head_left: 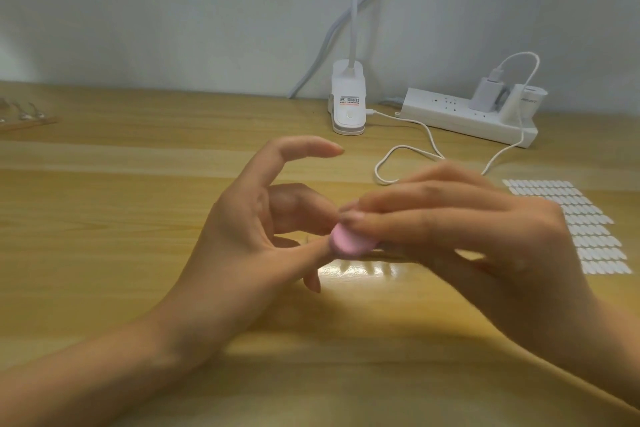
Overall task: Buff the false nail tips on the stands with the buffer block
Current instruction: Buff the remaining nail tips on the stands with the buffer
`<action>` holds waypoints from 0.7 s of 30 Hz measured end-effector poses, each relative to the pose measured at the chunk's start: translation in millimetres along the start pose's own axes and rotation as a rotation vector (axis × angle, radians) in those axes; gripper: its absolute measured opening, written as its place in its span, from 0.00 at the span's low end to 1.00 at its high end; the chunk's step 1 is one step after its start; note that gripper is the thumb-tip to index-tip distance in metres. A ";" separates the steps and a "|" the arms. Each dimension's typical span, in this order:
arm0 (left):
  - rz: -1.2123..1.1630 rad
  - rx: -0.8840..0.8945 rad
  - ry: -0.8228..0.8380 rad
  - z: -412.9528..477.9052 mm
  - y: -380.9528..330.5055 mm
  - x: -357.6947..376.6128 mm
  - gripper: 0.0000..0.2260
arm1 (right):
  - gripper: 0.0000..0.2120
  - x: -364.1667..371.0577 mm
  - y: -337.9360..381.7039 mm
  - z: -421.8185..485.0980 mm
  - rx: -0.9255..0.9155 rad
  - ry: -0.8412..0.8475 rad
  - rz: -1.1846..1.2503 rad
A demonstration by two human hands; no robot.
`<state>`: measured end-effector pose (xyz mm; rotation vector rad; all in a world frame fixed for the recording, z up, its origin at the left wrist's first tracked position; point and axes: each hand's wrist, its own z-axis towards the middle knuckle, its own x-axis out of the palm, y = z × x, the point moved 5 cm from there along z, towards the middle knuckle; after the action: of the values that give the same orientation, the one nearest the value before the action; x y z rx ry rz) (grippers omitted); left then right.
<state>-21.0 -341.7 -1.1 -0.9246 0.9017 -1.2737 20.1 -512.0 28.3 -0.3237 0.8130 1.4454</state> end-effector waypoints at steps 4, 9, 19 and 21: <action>0.061 0.003 -0.011 0.2 -1.5 -0.7 0.27 | 0.10 -0.2 -0.3 1.5 0.010 -0.010 0.010; 0.082 -0.001 -0.011 -0.6 -1.5 -1.3 0.28 | 0.09 -0.6 0.8 2.5 0.012 -0.004 0.000; 0.061 0.003 -0.016 0.6 -1.3 -0.4 0.29 | 0.09 -5.6 -6.6 3.4 0.018 -0.012 -0.030; 0.062 -0.002 -0.032 1.5 -0.9 -2.4 0.31 | 0.10 -15.9 -17.4 3.3 0.110 -0.078 0.005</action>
<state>-20.2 -339.2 0.3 -0.9090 0.8999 -1.2020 38.9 -524.2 36.4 -0.1804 0.8271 1.4034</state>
